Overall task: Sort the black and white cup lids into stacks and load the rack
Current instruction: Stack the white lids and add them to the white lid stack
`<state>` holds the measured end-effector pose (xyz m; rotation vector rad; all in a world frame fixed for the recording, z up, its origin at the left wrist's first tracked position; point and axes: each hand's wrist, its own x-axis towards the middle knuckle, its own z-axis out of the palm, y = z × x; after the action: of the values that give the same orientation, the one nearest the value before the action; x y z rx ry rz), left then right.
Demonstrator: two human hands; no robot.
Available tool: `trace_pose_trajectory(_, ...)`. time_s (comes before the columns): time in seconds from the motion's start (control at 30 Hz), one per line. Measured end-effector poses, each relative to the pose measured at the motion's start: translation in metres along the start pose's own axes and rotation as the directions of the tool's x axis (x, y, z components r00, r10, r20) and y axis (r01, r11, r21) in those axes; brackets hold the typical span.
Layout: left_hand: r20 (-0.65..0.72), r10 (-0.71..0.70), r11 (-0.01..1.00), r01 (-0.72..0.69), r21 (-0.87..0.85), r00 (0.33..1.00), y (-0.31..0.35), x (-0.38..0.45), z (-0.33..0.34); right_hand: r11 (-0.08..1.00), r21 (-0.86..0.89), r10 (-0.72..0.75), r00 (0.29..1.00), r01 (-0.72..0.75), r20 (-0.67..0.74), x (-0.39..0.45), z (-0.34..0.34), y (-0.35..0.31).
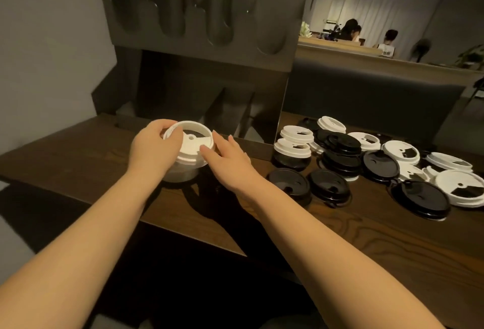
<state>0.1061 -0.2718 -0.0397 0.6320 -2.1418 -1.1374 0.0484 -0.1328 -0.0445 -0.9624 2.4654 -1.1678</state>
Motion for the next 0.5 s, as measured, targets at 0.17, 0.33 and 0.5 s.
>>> trace_pose_trajectory(0.17, -0.014, -0.056, 0.998, 0.056, -0.029, 0.998, -0.002, 0.006, -0.014, 0.97, 0.24, -0.014, 0.999, 0.024, -0.043, 0.013, 0.008, -0.011)
trace_pose_trajectory(0.33, -0.07, -0.056, 0.996, 0.051, -0.072, 0.996, -0.003, 0.014, -0.02, 0.839, 0.543, 0.083, 0.99, -0.01, -0.111, 0.021, 0.017, -0.015)
trace_pose_trajectory(0.5, -0.106, -0.034, 0.998, 0.029, -0.056, 0.994, -0.012, 0.013, -0.02, 0.607, 0.783, 0.257, 0.966, -0.137, -0.029, 0.026, 0.019, -0.02)
